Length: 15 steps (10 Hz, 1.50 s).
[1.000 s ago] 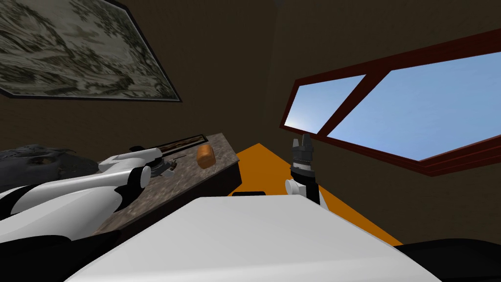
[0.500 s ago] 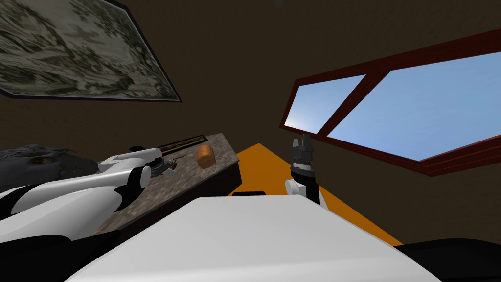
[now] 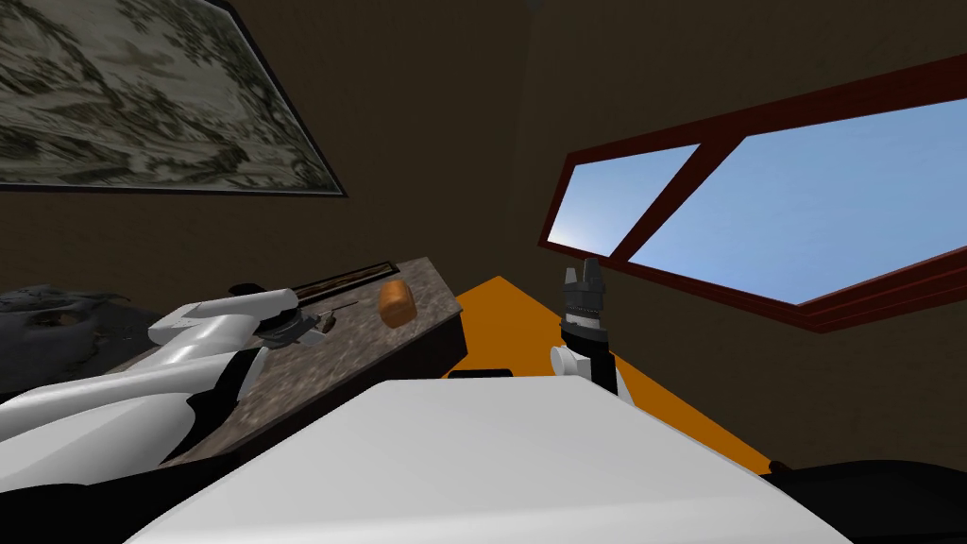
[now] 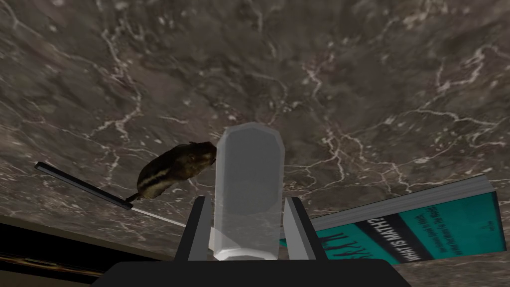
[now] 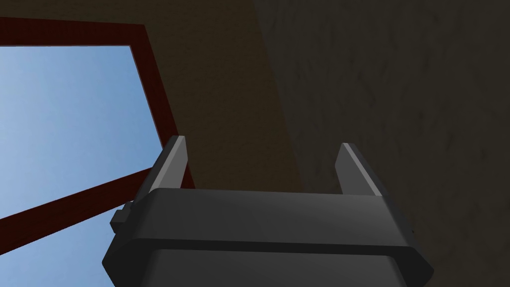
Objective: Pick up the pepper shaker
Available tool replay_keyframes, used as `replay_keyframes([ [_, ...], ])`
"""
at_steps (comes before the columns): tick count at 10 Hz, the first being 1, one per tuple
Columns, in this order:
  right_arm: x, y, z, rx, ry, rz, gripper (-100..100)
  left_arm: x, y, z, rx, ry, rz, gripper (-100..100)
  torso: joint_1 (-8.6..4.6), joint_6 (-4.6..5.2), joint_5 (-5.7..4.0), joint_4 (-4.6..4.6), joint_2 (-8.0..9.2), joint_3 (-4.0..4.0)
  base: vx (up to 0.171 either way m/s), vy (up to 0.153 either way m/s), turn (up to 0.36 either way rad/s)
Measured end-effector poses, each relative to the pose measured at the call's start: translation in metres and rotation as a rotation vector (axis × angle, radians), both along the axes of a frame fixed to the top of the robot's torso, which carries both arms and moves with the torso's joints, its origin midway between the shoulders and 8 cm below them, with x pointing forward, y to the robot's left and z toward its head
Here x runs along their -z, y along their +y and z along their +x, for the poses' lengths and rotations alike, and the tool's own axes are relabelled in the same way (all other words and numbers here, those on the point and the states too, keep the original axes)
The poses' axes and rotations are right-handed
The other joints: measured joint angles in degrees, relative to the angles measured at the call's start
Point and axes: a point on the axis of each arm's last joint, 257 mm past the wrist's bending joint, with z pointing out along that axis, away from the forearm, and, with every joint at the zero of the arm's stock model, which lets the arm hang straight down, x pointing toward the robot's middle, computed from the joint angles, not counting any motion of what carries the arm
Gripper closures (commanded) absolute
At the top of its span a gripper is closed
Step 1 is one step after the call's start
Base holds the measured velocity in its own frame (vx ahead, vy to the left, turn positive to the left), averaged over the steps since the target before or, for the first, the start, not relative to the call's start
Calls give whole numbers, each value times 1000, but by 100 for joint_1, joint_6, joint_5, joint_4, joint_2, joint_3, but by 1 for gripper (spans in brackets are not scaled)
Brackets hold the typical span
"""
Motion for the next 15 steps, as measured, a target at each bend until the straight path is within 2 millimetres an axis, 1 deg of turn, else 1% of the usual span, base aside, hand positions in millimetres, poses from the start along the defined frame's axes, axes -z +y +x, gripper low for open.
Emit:
replay_keyframes([
  [1,0,0,0,0,0,0,0,-6,2,4,-1,-15,11,100,-9,3,0,0,-2,-1,12,22,-50],
  [3,0,0,0,0,0,0,0,-7,2,-4,-22,-19,9,100,-9,-1,3,-2,1,-1,4,15,-6],
  [4,0,0,0,0,0,0,0,-11,2,0,-17,-26,17,100,-15,4,-2,0,1,0,6,20,-45],
  [6,0,0,0,0,0,0,0,-11,1,-8,-34,-25,13,100,-11,0,1,-2,2,0,1,18,-7],
  [7,0,0,0,0,0,0,0,-15,0,-5,-25,-30,22,100,-16,5,-3,-1,2,0,4,22,-41],
  [9,0,0,0,0,0,0,0,-15,-6,-12,-34,-26,14,100,-13,4,-1,-3,1,-1,3,20,-10],
  [10,0,0,0,0,0,0,0,-17,-8,-9,-23,-31,21,100,-17,7,-3,-2,-1,-1,5,20,-46],
  [12,0,0,0,0,0,0,0,-15,-15,-16,-29,-23,12,100,-16,6,-2,-4,-1,-3,3,16,-9],
  [13,0,0,0,0,0,0,0,-18,-18,-13,-18,-27,16,100,-20,8,-5,-3,-1,-2,7,23,-49],
  [15,0,0,0,0,0,0,0,-14,-27,-20,-22,-14,1,100,-16,8,-3,-5,-3,-4,2,20,-6],
])
